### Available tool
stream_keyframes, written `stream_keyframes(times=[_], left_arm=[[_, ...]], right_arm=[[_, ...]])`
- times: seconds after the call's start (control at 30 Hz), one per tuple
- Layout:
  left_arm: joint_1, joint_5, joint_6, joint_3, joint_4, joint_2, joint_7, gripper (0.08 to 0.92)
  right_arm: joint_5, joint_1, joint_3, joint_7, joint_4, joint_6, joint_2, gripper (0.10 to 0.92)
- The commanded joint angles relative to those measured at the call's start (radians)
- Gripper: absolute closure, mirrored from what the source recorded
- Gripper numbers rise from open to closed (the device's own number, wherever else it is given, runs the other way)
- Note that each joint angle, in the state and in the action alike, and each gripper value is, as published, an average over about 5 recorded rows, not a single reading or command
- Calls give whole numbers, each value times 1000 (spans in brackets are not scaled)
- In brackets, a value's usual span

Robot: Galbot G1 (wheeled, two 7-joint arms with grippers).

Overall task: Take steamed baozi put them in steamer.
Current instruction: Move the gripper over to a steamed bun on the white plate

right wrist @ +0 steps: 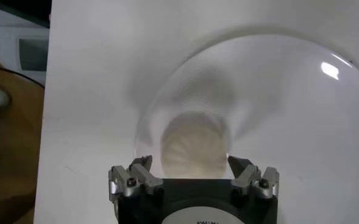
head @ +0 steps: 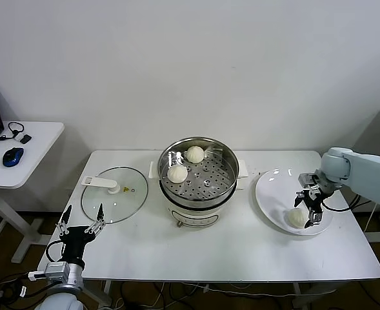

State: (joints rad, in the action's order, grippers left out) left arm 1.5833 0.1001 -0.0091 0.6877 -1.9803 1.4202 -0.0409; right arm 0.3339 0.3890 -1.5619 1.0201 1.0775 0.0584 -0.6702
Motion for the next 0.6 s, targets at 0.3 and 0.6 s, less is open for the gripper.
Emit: stream_keyframes(times=[0.3,0.6], left_arm=[[-1,2,-2,-1,4,-4,-1,177],[-1,3,-2,-2,0,-3,-1,177]], right_arm=[[-25,-42,36,-3,-41,-1,-13,203],[-32,-39,34,-3,-34,6,-16,330]])
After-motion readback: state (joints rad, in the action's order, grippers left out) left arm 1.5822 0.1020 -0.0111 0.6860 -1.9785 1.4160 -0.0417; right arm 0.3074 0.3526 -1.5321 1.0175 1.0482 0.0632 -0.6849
